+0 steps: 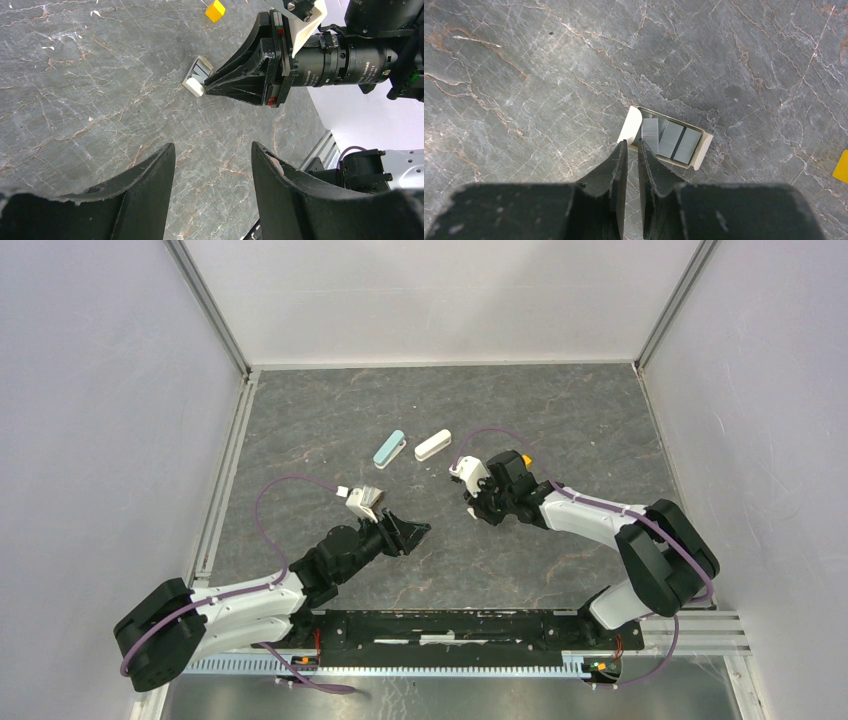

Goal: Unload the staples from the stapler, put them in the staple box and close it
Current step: Place the staple in the staple box.

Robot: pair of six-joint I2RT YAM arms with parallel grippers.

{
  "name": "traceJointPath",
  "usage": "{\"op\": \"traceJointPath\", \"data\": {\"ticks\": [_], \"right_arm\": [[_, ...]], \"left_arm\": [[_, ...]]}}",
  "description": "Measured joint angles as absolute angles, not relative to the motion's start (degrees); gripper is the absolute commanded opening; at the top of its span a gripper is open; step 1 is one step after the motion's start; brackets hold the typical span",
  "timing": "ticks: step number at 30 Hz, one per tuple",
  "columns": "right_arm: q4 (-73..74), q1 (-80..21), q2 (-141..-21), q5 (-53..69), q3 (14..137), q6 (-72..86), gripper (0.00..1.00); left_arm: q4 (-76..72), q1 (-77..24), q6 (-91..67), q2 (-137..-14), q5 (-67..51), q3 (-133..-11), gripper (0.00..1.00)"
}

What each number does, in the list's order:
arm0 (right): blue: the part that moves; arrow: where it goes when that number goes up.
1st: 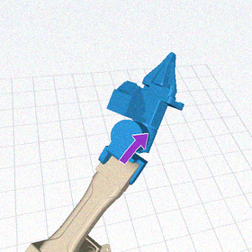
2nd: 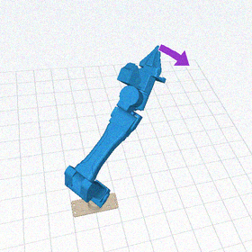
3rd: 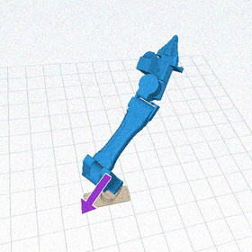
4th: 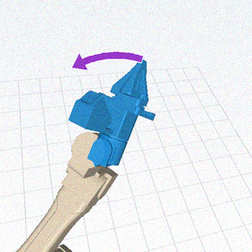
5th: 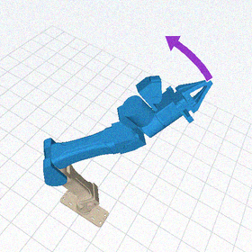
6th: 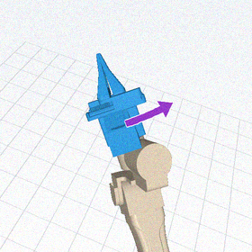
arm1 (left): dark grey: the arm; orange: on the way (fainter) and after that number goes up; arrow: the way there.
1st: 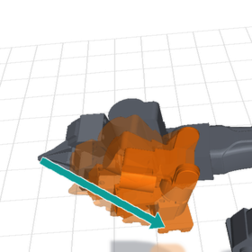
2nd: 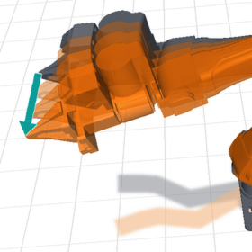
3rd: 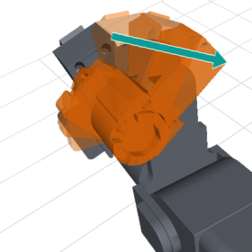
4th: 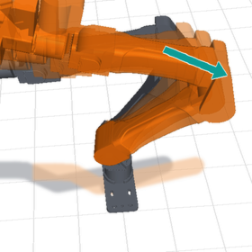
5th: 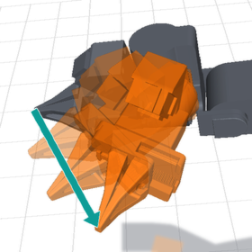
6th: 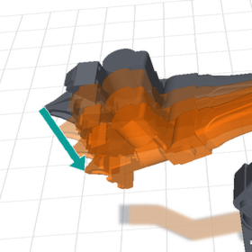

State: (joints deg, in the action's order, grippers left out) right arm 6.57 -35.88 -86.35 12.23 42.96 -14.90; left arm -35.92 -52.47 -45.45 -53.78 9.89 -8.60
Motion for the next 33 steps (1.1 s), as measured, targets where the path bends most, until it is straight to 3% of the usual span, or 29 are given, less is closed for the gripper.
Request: {"op": "traceJointPath", "data": {"ticks": [6, 14, 33], "right_arm": [[6.68, -35.57, -85.89, 13.17, 43.07, -14.74, 0.23], [7.01, -33.06, -79.68, 13.19, 43.07, -17.65, 0.17], [13.89, -32.99, -83.77, 13.30, 43.99, -25.15, 0.12]], "left_arm": [[-36.01, -52.47, -45.47, -53.84, 9.89, -8.60, 0.64], [-35.62, -52.47, -45.45, -52.86, 9.89, -8.60, 0.64], [-34.28, -52.47, -45.45, -50.13, 9.96, -8.60, 0.64]]}}
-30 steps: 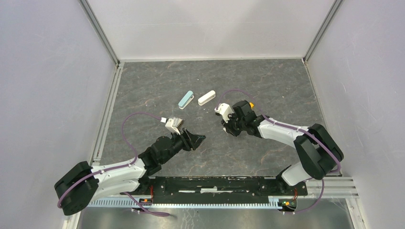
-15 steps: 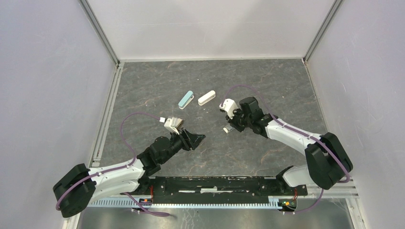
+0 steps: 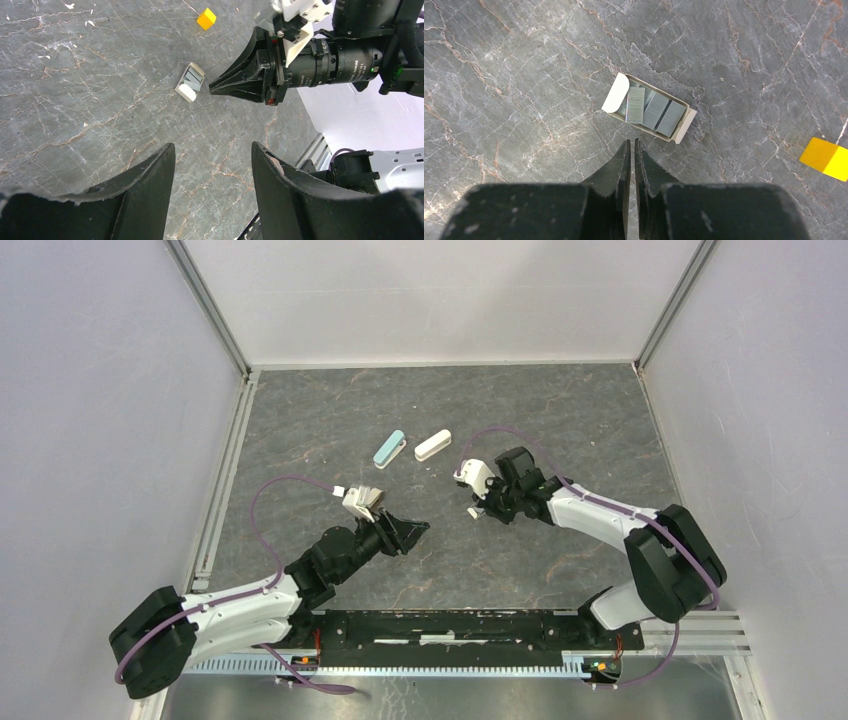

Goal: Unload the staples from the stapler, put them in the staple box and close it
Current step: Place the staple in the staple box.

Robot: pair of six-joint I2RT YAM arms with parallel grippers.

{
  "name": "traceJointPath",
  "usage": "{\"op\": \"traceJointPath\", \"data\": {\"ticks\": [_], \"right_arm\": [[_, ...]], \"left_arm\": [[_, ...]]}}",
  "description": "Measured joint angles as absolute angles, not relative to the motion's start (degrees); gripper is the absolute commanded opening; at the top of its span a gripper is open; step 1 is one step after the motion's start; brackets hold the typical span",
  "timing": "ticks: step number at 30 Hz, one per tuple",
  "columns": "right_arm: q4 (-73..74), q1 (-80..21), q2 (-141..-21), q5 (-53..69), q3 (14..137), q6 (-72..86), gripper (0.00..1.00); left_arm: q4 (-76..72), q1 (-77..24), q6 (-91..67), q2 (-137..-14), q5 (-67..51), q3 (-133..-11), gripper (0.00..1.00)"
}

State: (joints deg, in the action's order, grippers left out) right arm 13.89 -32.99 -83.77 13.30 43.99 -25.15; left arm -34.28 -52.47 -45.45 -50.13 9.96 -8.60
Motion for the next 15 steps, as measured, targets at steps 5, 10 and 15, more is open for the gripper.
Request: {"op": "traceJointPath", "data": {"ticks": [5, 10, 15], "right_arm": [[14.13, -33.23, -85.78, 13.23, 44.64, -25.08, 0.11], [13.80, -33.56, -86.74, 12.97, 45.23, -24.45, 0.11], [13.76, -34.06, -87.29, 12.84, 45.69, -23.83, 0.11]], "left_arm": [[-34.24, -52.47, -45.45, -50.13, 9.96, -8.60, 0.65], [-34.22, -52.47, -45.45, -50.13, 9.96, -8.60, 0.64], [-34.24, -52.47, -45.45, -50.15, 9.96, -8.60, 0.65]]}}
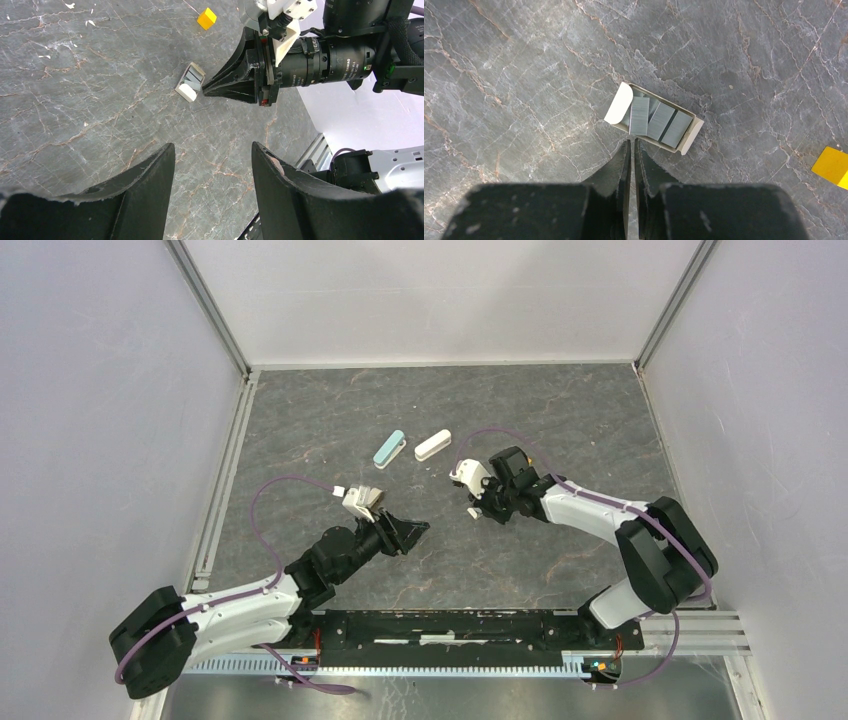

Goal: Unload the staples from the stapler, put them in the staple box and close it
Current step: Place the staple in the staple box.

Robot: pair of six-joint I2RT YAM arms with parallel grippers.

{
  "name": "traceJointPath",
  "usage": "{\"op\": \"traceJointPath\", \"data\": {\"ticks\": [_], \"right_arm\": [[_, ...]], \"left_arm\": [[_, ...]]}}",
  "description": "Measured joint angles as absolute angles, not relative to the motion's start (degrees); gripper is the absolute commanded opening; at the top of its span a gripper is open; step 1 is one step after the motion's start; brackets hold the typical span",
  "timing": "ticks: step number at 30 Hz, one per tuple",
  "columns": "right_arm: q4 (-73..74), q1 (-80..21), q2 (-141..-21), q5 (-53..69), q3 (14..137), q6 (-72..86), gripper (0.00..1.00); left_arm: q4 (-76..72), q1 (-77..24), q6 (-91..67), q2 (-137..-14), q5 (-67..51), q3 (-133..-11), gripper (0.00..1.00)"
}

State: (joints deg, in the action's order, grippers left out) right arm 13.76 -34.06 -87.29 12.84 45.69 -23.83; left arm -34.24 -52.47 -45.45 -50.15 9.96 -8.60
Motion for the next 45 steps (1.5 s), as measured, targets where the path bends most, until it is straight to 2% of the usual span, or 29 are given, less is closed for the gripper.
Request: {"op": "traceJointPath", "data": {"ticks": [27, 33, 39, 45], "right_arm": [[10.94, -36.75, -87.92, 13.54, 45.95, -21.26, 0.15], [11.35, -35.55, -83.83, 16.05, 45.82, -22.31, 0.25], [8.75, -28.08, -73.58, 18.11, 44.16, -23.03, 0.25], [6.33, -20.01, -74.39, 20.27, 41.65, -19.62, 0.25]], "left_arm": [[-35.73, -52.47, -45.47, -54.87, 9.23, -8.62, 0.64], [-37.80, -52.47, -45.54, -56.80, 8.08, -8.67, 0.64], [-43.22, -54.06, -48.88, -70.61, 6.74, -12.34, 0.60], [-41.60, -55.44, -53.91, -84.53, 8.51, -21.61, 0.51]]}}
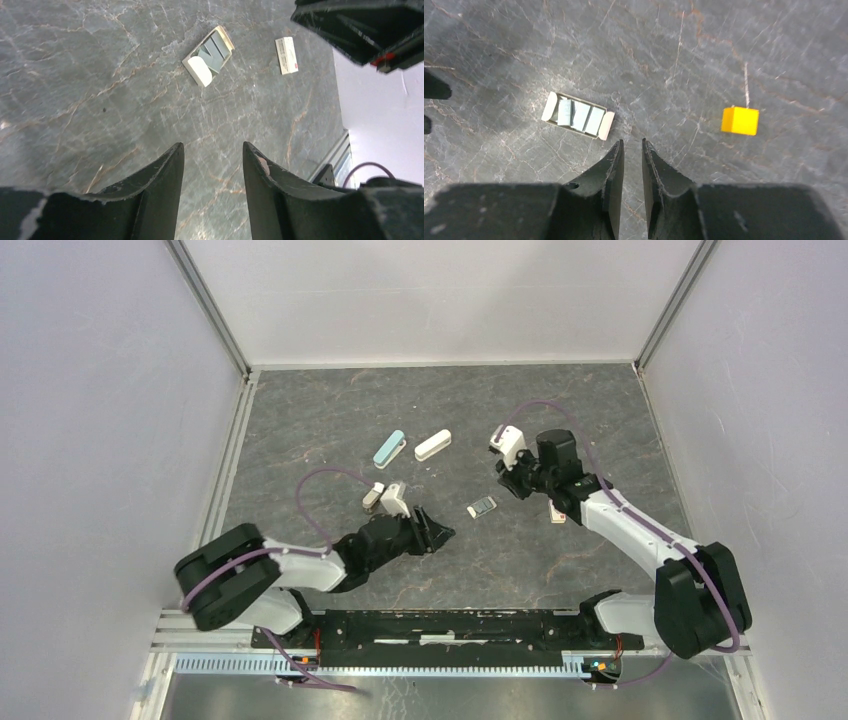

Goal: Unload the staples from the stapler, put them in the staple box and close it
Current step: Place the staple in the staple box, then adjust the staple box at the center of the board.

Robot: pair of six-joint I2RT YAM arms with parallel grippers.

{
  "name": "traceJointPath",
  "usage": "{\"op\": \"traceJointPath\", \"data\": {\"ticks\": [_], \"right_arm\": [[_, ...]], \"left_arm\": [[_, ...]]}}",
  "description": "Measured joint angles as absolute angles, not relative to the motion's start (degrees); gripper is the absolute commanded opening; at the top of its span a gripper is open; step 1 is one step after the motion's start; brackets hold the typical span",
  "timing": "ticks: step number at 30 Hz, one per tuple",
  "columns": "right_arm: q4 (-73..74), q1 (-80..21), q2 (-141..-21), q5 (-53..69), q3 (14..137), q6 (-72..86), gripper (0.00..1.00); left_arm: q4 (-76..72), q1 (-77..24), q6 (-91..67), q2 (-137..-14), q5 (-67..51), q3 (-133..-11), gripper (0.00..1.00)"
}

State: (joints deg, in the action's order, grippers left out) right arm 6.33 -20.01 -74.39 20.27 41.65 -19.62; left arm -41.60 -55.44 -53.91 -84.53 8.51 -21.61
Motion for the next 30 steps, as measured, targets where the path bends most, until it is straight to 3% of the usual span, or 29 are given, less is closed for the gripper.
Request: {"op": "traceJointPath", "data": {"ticks": [3, 7, 11, 14, 19, 30], "right_arm": [[6.35, -18.57, -76.40, 21.85, 41.04, -18.15, 0.25], [6.26, -17.72, -77.78, 23.51, 40.88, -17.12, 0.25], [6.17, -17.28, -77.87, 25.10, 40.88, -16.80, 0.25], [6.15, -17.04, -78.19, 26.33, 40.88, -16.78, 0.25], [6.28, -16.08, -78.65, 28.21, 40.88, -16.78, 0.25], [6.52, -14.57, -78.65, 30.09, 40.88, -16.80, 0.25]], "left_arm": [[-36.95, -55.79, -55.96, -87.61, 10.61, -26.72, 0.43], [-27.79, -57.39, -57.45, -89.43, 14.68, -33.32, 0.42], [-18.59, -60.03, -55.66, -91.09, 18.46, -39.79, 0.49], [-11.77, -61.52, -48.31, -92.99, 19.20, -45.60, 0.66], [-2.70, -61.89, -34.30, -95.00, 18.96, -53.67, 0.80], [4.51, -55.35, -19.05, -100.55, 9.76, -60.64, 0.79]]}}
